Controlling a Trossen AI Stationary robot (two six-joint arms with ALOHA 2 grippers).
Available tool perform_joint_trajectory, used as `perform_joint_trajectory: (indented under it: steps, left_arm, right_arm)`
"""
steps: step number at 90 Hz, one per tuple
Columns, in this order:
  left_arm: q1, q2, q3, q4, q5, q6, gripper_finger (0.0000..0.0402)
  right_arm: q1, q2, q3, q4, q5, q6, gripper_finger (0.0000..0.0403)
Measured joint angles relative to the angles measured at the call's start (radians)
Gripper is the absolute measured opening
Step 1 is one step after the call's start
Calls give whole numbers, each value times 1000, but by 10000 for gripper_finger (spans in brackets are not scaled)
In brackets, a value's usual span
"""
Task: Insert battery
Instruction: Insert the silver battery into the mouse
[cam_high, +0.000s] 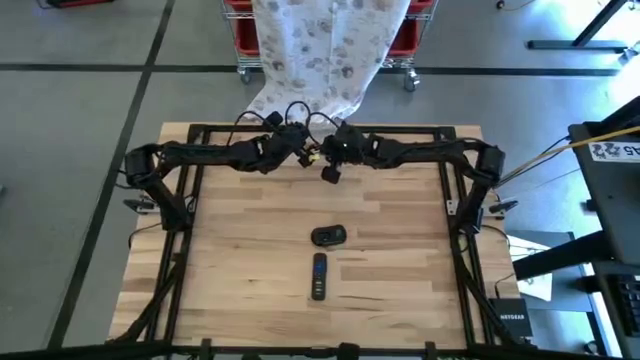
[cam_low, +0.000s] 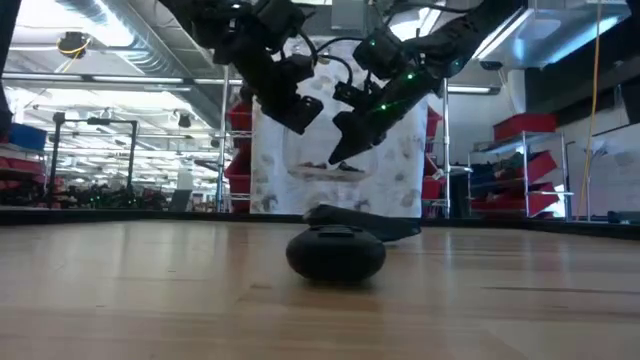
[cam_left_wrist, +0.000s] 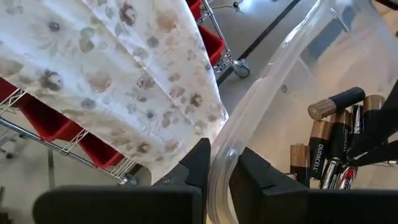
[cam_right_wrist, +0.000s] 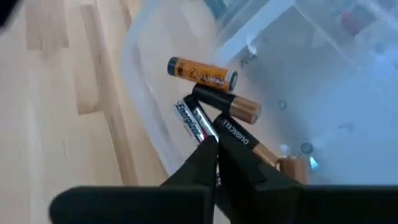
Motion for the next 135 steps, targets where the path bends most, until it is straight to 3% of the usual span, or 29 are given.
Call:
perform_joint_trajectory:
  steps: [24,44,67,135]
  left_arm:
    - [1,0,-1,19,12,3,22]
    - [-2,0,-1,30,22,29,21]
    - [-1,-2,2,40,18,17,21]
    - [-8,0,-1,33,0,35,21]
  right_arm:
    - [-1,10,0,-2,-3,2,0]
    - [-1,-62,-1,-97,-87,-30,0]
    - [1,-143,-1,-86,-40,-68,0]
    - [0,-85,-18,-209,-43,-90,0]
